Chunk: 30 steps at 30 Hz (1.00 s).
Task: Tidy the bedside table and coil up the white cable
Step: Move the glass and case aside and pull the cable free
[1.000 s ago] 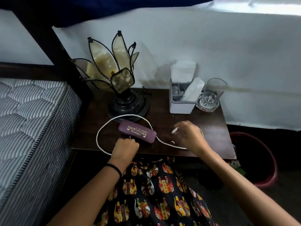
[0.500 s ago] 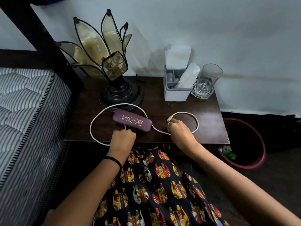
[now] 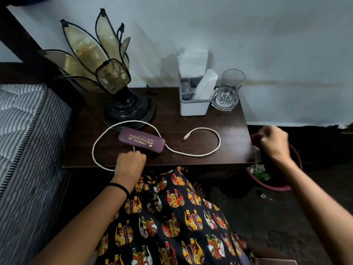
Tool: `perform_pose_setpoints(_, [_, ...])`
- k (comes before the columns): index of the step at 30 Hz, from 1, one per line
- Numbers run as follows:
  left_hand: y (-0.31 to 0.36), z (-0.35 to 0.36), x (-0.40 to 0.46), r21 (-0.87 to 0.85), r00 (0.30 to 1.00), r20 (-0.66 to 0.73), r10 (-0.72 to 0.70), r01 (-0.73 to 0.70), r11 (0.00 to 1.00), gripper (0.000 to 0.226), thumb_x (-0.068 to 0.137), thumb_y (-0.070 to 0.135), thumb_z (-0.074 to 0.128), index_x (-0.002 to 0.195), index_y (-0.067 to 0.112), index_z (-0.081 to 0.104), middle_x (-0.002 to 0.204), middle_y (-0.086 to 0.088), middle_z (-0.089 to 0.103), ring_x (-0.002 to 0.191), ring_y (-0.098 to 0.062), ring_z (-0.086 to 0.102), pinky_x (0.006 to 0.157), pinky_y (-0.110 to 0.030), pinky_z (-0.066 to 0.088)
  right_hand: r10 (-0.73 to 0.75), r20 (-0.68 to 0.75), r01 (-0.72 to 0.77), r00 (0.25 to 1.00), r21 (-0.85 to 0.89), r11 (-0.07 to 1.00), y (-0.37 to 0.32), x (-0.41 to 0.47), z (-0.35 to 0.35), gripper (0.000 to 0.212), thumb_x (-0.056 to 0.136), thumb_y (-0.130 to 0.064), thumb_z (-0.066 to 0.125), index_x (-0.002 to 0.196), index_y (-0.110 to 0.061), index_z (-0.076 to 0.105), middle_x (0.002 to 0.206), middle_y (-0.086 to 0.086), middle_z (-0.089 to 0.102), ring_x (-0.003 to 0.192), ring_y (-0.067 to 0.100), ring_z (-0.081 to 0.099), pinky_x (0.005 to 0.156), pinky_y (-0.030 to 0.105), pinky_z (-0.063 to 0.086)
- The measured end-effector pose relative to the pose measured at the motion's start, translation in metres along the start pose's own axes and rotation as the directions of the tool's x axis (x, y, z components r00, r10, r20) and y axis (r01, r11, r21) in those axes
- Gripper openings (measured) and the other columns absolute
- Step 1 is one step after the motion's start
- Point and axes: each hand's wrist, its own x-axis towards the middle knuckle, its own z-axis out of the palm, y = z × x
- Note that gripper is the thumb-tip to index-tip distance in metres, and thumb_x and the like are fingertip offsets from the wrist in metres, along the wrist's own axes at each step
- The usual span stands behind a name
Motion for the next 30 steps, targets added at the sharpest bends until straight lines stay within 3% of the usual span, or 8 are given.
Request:
perform_pose_setpoints(5, [0.002,-0.003,0.000,-0.001,0.999,0.017,-0.031,0.031,1.000,0.018,0.088,0.002,0.049,0.092,0.016,0.059,0.095,-0.001,0.064,0.089,-0.020,0.064,0.069,-0.032,0.045,0.308,-0.103,-0.317,0.946,-0.092,0.944,0.077,0.021,-0.050,0.034,0.081,0.008,0.053,0.114,0.008,0.061,0.112,0.036,0.062,0.109,0.046,0.058,0.099,0.047,0.045])
perform_pose_setpoints(9, [0.004,-0.004,-0.001,-0.030,0.997,0.035,-0.063,0.064,0.997,0.019,0.087,-0.001,0.050,0.092,0.015,0.059,0.094,-0.002,0.065,0.088,-0.022,0.063,0.071,-0.033,0.045,0.331,-0.080,-0.339,0.940,-0.126,0.932,0.082,0.024,-0.060,0.065,0.080,0.001,0.057,0.140,-0.002,0.034,0.130,0.036,0.047,0.118,0.050,0.049,0.101,0.053,0.040])
perform_pose_setpoints(14, [0.003,-0.005,-0.003,-0.067,0.996,0.026,-0.085,0.087,0.994,0.020,0.087,-0.001,0.049,0.093,0.015,0.060,0.097,-0.003,0.065,0.091,-0.023,0.063,0.074,-0.034,0.046,0.113,-0.029,-0.116,0.993,-0.101,0.988,0.031,0.013,-0.036,0.057,0.085,-0.011,0.058,0.138,-0.005,0.038,0.131,0.031,0.050,0.118,0.047,0.051,0.100,0.052,0.041])
perform_pose_setpoints(17, [0.004,-0.004,-0.004,-0.099,0.995,0.019,-0.099,0.100,0.990,0.022,0.088,-0.002,0.046,0.094,0.014,0.060,0.099,-0.004,0.065,0.093,-0.023,0.063,0.077,-0.035,0.046,-0.174,0.019,0.175,0.985,-0.020,0.984,-0.023,-0.008,-0.010,0.052,0.083,-0.007,0.059,0.133,-0.006,0.044,0.129,0.025,0.052,0.116,0.041,0.053,0.101,0.048,0.042])
perform_pose_setpoints(20, [0.006,-0.002,-0.004,-0.131,0.991,-0.015,-0.129,0.126,0.983,0.026,0.089,-0.002,0.043,0.093,0.016,0.061,0.098,-0.003,0.067,0.095,-0.024,0.065,0.082,-0.036,0.044,-0.480,0.119,0.477,0.869,0.054,0.877,-0.079,-0.036,0.020,0.054,0.079,-0.003,0.059,0.131,-0.006,0.046,0.129,0.019,0.051,0.118,0.036,0.050,0.104,0.043,0.040])
perform_pose_setpoints(22, [0.007,0.001,-0.005,-0.151,0.989,-0.034,-0.147,0.140,0.978,0.027,0.089,-0.003,0.043,0.090,0.016,0.062,0.096,-0.003,0.068,0.094,-0.024,0.065,0.083,-0.036,0.043,-0.591,0.200,0.585,0.782,0.092,0.806,-0.114,-0.054,0.043,0.053,0.081,-0.004,0.060,0.132,-0.008,0.047,0.132,0.016,0.049,0.118,0.034,0.050,0.103,0.041,0.041])
perform_pose_setpoints(26, [0.007,0.005,-0.006,-0.197,0.986,-0.041,-0.164,0.153,0.968,0.026,0.088,-0.003,0.045,0.089,0.015,0.063,0.094,-0.003,0.069,0.091,-0.024,0.066,0.080,-0.035,0.044,-0.683,0.391,0.720,0.617,0.070,0.690,-0.172,-0.083,0.085,0.059,0.085,-0.020,0.059,0.140,-0.013,0.040,0.143,0.012,0.040,0.127,0.033,0.045,0.106,0.041,0.038])
perform_pose_setpoints(30, [0.003,0.007,-0.008,-0.233,0.986,-0.057,-0.158,0.141,0.962,0.024,0.089,-0.001,0.046,0.092,0.015,0.063,0.095,-0.003,0.068,0.092,-0.024,0.066,0.077,-0.035,0.045,-0.699,0.523,0.799,0.488,0.054,0.599,-0.203,-0.098,0.115,0.067,0.087,-0.033,0.058,0.147,-0.033,0.026,0.156,0.008,0.022,0.138,0.033,0.030,0.112,0.045,0.028])
